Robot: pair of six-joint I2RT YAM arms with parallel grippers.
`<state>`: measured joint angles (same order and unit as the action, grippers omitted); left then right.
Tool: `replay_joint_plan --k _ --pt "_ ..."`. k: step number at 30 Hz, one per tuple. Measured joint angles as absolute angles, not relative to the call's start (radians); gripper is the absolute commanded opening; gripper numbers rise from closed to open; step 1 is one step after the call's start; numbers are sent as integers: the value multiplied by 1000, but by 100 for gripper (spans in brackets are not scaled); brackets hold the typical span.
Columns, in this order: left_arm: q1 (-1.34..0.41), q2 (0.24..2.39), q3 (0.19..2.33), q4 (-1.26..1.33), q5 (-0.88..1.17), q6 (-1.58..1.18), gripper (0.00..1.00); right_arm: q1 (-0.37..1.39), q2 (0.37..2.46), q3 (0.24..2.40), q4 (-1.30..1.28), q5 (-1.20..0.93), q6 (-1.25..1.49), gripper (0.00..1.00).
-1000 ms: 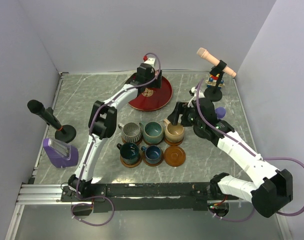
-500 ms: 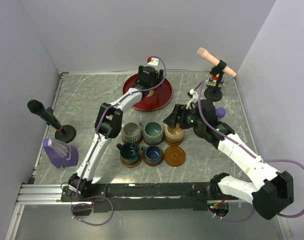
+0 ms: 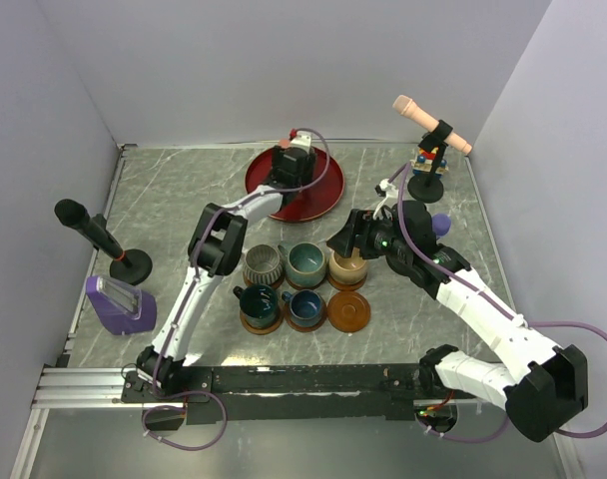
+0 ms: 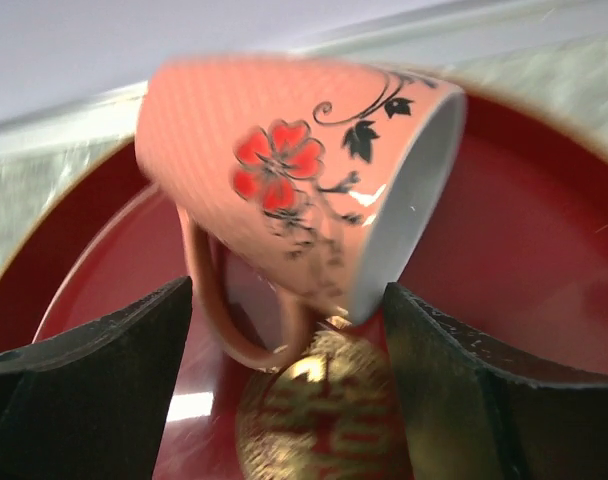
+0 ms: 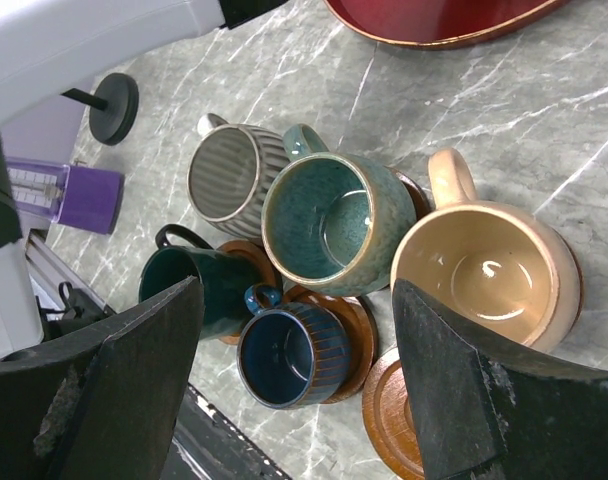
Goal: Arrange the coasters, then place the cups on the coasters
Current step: Pick up the cup from the tray.
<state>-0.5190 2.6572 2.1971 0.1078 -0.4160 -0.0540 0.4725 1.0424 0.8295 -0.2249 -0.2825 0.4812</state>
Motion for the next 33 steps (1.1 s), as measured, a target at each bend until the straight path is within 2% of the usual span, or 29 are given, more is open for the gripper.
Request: replay_joint_plan --k 7,10,12,18,33 --pt "-484 2527 1973 128 -434 -75 81 472 1042 822 -224 -283 481 82" --pt "-469 2478 1921 149 -424 -86 79 472 1042 816 -225 -283 481 82" --pt "-460 2462 1919 167 -406 -101 79 472 1043 813 -225 -283 480 82" --pt "-434 2452 1935 196 -285 -145 61 472 1043 812 -225 -282 478 82" --pt "-392 2497 2031 150 -146 -168 56 472 1044 811 -233 -278 474 82"
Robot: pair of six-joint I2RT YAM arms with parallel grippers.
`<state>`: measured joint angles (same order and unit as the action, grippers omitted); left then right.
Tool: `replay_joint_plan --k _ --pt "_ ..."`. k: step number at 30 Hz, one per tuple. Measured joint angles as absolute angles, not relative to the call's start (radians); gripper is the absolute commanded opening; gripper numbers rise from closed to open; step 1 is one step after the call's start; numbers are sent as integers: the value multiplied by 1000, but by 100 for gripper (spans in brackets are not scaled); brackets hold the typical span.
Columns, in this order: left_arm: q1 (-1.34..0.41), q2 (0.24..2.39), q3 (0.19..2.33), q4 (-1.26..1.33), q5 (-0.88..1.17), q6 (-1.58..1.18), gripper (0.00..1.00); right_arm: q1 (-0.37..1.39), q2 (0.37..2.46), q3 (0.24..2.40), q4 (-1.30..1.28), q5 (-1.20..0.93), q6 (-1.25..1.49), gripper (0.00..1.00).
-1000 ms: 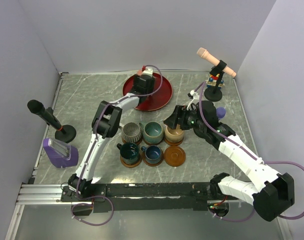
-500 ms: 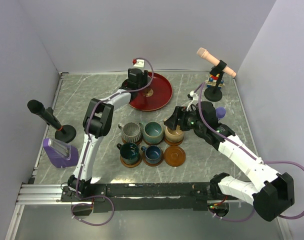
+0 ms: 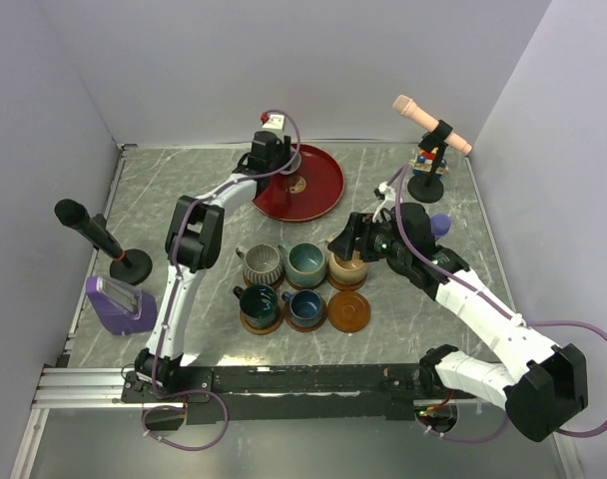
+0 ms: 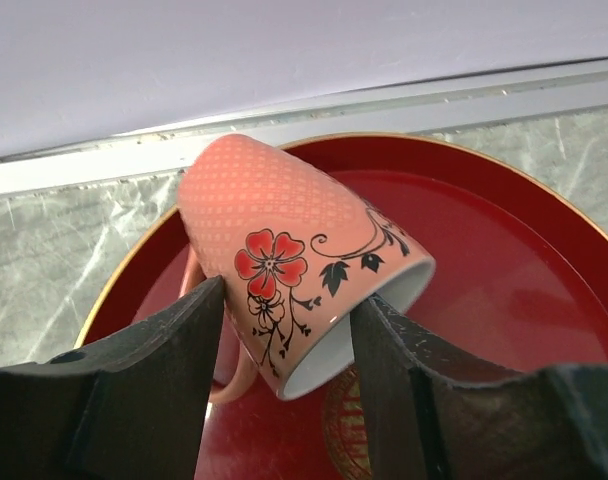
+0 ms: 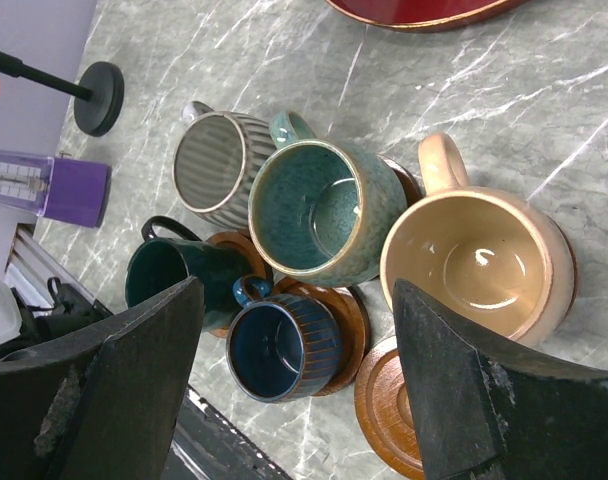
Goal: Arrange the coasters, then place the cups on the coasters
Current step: Pick up the cup from the tray.
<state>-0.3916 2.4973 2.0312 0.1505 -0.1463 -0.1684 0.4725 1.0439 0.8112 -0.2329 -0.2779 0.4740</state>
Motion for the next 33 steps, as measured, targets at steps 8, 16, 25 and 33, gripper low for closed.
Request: replay_joint_plan --k 8,16,25,33 --pt "-370 2534 2084 159 -118 -166 22 472 1053 811 -234 -274 474 82" --pt "-363 2497 1999 223 -101 -152 1 472 1056 836 -292 -231 449 82" --pt "-367 2374 1963 48 23 -107 1 472 1076 1039 -423 -84 318 83" --pt "-378 2125 1963 -169 121 -90 1 471 1131 1228 -539 -54 243 81"
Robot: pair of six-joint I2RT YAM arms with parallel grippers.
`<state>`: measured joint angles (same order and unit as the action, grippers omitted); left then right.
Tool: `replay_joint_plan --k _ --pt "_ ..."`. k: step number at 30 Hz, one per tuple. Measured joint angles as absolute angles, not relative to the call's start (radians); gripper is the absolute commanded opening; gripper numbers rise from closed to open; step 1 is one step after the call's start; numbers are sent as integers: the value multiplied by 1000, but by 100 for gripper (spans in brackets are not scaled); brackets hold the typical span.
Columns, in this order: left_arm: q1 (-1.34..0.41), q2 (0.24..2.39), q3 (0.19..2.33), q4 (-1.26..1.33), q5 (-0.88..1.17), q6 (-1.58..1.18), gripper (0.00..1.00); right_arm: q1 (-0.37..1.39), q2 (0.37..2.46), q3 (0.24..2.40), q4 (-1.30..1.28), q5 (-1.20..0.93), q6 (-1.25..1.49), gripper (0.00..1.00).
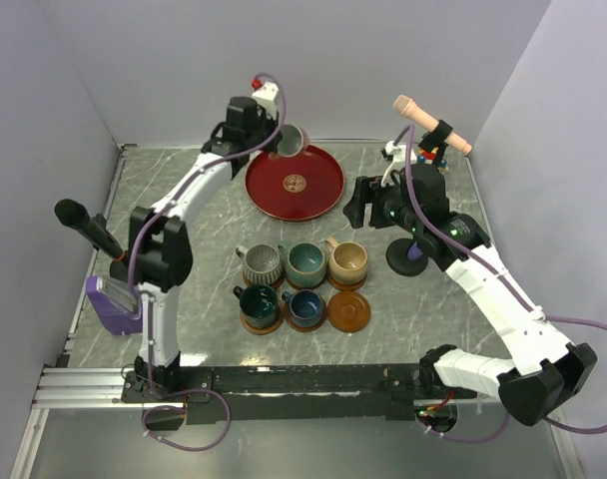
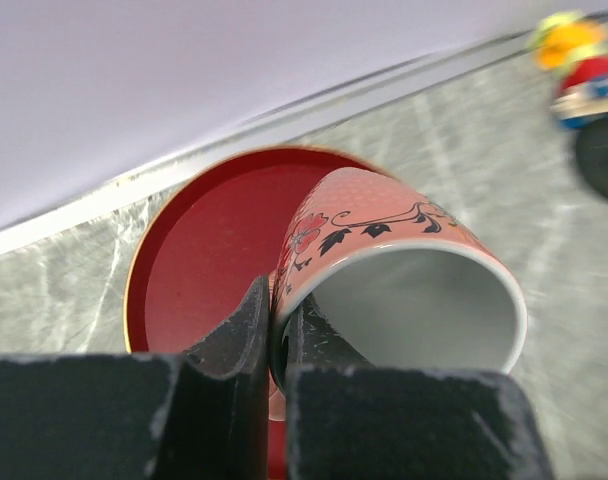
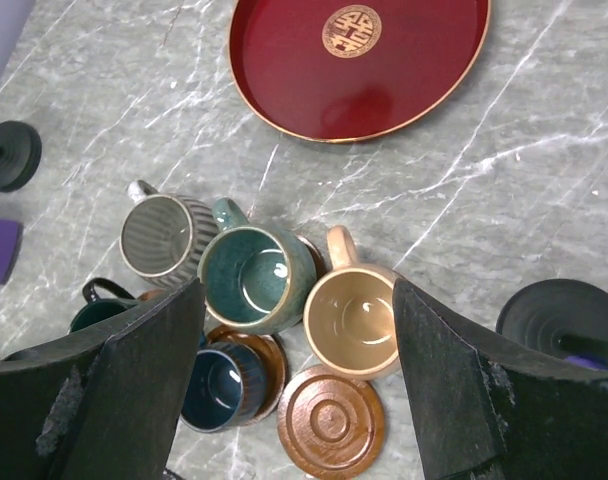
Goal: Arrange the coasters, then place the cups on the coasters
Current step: Pick up the cup from the tray, then place the cup on the coaster.
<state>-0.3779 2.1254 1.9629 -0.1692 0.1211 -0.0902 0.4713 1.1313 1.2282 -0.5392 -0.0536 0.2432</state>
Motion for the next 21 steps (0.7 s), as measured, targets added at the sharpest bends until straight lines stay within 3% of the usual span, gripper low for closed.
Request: replay_joint_plan --k 7,13,21 --pt "-400 1810 1858 -313 152 -93 1 494 1134 1243 -602 -83 242 78" --pt "-461 1609 1685 -402 159 -95 1 621 1135 1248 -659 -19 285 78" --pt "-619 1559 1494 -471 160 -103 1 745 1185 1367 -762 136 386 76"
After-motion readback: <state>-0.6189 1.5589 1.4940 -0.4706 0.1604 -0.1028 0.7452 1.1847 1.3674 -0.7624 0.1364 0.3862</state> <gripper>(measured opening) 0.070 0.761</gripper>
